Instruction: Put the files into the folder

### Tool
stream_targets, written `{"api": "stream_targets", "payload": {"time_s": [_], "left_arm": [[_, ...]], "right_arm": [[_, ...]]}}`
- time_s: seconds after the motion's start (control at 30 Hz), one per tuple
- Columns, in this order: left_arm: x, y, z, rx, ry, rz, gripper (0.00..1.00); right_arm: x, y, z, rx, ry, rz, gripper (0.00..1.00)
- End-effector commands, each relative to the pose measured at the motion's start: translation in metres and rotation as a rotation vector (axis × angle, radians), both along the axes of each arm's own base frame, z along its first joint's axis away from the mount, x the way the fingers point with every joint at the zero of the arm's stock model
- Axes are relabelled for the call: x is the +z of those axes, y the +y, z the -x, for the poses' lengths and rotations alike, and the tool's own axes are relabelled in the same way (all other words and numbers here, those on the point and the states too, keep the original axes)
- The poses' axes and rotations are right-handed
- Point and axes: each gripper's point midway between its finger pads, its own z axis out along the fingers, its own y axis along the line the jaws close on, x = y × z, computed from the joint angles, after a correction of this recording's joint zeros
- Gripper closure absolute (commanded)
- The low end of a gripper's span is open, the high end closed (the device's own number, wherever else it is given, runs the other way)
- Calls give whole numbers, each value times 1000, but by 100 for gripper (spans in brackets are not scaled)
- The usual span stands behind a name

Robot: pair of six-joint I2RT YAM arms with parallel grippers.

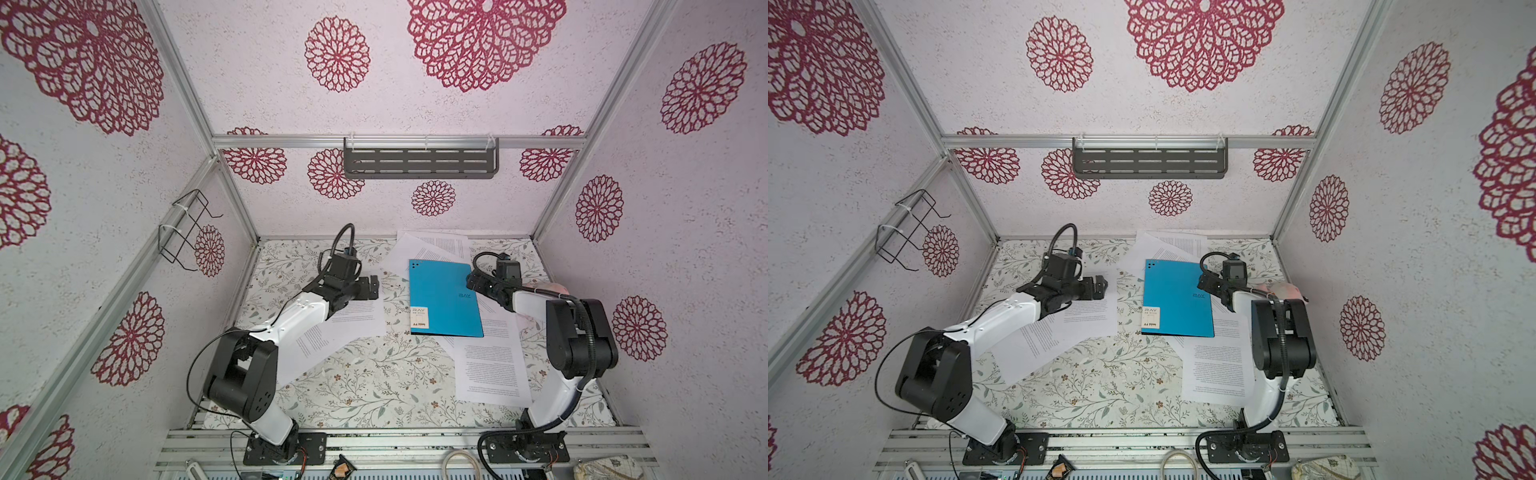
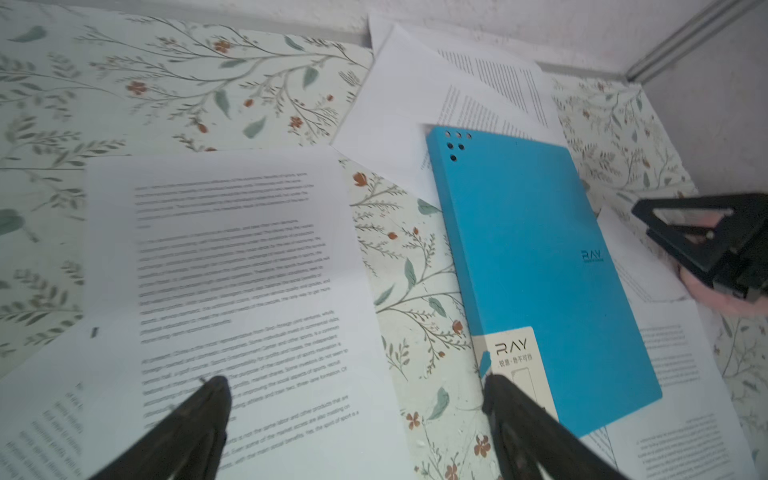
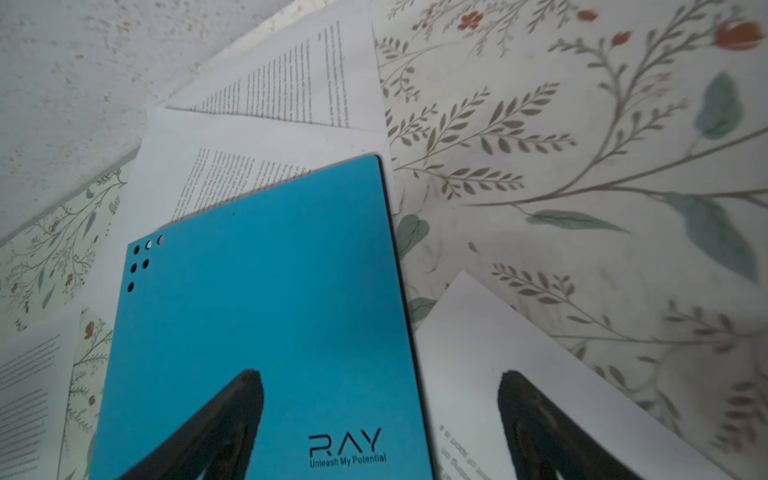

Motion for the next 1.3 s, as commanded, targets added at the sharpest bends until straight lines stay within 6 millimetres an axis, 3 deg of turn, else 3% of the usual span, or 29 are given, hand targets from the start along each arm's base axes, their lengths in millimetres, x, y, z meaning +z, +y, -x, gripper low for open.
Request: {"api": "stream_targets", "payload": {"time_s": [0.0,0.23,0.33,0.43,0.63,0.87,1.07,1.27], "left_arm": [[-14,-38,16,-255,-55,-208,8],[-27,-99,34,-516,-442,-585,8],[-23,-121,53,-583,-555,-595,9],[-31,-136,79,-652,-620,-646,9],[-48,-160,100,-681,-726,-774,9],[-81,-172,103,-717,-762,-887,13],[-90,-175,96,-685,-789,-959,20],[-96,-176,88,-658,-794,-1023,33]], "right_arm": [[-8,20,3,64,73,-91,11],[-13,30,14,98,102,-128,11],[-16,29,22,95,130,-126,10],[-21,27,30,85,169,-129,10],[1,25,49,69,120,-187,7],[19,21,71,60,90,-253,1],[36,12,88,45,49,-259,1],[47,6,96,43,20,-279,1]]}}
